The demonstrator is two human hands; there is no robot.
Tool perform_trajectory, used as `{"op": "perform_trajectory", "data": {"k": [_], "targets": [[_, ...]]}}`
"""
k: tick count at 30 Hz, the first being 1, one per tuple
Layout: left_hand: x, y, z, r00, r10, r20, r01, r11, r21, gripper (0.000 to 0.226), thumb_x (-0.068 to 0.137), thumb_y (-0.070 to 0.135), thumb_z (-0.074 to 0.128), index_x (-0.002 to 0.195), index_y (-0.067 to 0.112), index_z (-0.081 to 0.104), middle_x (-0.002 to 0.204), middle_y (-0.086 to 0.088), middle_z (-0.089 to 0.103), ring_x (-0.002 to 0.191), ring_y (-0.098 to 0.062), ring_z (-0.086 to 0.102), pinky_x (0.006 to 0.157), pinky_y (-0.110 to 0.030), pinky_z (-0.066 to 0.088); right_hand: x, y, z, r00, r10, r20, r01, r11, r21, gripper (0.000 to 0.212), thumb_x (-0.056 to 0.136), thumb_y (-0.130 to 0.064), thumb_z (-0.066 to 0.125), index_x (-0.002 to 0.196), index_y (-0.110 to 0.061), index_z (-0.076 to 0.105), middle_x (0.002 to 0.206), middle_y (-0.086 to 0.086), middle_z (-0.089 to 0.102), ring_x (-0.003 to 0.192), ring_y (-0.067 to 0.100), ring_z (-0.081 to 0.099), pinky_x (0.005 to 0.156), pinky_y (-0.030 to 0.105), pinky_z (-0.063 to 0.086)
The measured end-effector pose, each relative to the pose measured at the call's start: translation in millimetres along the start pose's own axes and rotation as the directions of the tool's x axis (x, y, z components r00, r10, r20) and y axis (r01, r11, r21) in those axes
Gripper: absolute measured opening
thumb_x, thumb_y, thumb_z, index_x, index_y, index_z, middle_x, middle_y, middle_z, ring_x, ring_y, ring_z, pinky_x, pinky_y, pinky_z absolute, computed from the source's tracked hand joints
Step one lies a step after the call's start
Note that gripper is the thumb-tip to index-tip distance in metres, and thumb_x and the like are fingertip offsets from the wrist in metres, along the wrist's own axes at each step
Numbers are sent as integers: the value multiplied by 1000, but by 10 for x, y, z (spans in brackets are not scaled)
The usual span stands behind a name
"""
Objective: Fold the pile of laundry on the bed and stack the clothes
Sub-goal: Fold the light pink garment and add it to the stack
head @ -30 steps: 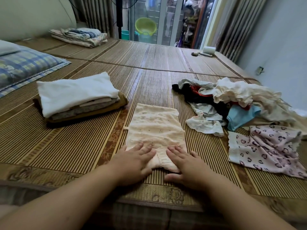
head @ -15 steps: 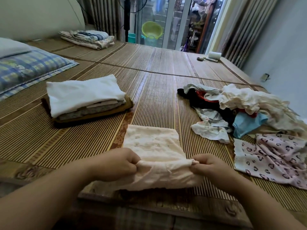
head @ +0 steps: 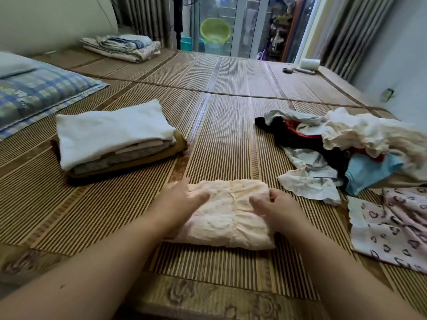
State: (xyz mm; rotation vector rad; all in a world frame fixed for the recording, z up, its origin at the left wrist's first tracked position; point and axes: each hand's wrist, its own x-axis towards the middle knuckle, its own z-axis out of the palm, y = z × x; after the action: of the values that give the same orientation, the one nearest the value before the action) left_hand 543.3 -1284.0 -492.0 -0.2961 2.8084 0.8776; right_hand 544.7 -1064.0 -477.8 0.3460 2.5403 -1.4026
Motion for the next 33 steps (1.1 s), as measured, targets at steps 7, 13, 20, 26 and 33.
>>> {"op": "perform_trajectory", "data": {"k": [7, 13, 20, 26, 33], "targets": [[-68, -26, 19, 998, -60, 31, 55, 987, 150, 97, 70, 61, 73, 147, 24, 26, 136, -2, 54, 118, -24, 54, 93, -33, 45, -61, -10, 168, 998, -56, -39, 31, 883, -469, 29, 84, -49, 66, 85, -20, 65, 80, -6, 62, 79, 16, 58, 70, 29, 44], [-130, -102, -126, 988, 69, 138, -20, 944, -329, 112, 76, 17, 80, 152, 41, 2, 156, -7, 31, 129, -24, 48, 86, -24, 46, -68, -24, 136, 999, 40, 22, -42, 995, 96, 41, 79, -26, 75, 115, -18, 57, 108, 2, 65, 95, 20, 63, 88, 44, 54], [-249, -363, -270, 907, 199, 370, 68, 800, -596, 88, 77, -4, 70, 146, 39, 36, 153, -6, 28, 102, -17, 60, 74, -24, 59, -253, 61, 153, 973, -159, 170, 122, 970, 208, 97, 84, 2, 64, 147, -51, 13, 151, 4, 38, 108, 18, 62, 84, 35, 57], [-309, -317, -448, 936, 271, 223, -86, 793, -603, 86, 75, -5, 63, 148, 30, 34, 143, 6, 41, 111, -11, 57, 87, -25, 55, -424, -167, 151, 969, -243, 52, 228, 953, 199, 98, 84, 6, 60, 152, -41, 6, 105, -11, 57, 94, 23, 66, 82, 43, 56], [-32, -432, -1533, 950, 283, -135, -313, 838, -447, 80, 81, -7, 63, 150, 18, 31, 128, 12, 51, 101, 4, 55, 80, -7, 42, 20, -1424, 401, 871, -488, 62, 482, 872, 84, 97, 91, -12, 62, 150, -41, -9, 136, 1, 46, 95, 12, 62, 81, 34, 57]]}}
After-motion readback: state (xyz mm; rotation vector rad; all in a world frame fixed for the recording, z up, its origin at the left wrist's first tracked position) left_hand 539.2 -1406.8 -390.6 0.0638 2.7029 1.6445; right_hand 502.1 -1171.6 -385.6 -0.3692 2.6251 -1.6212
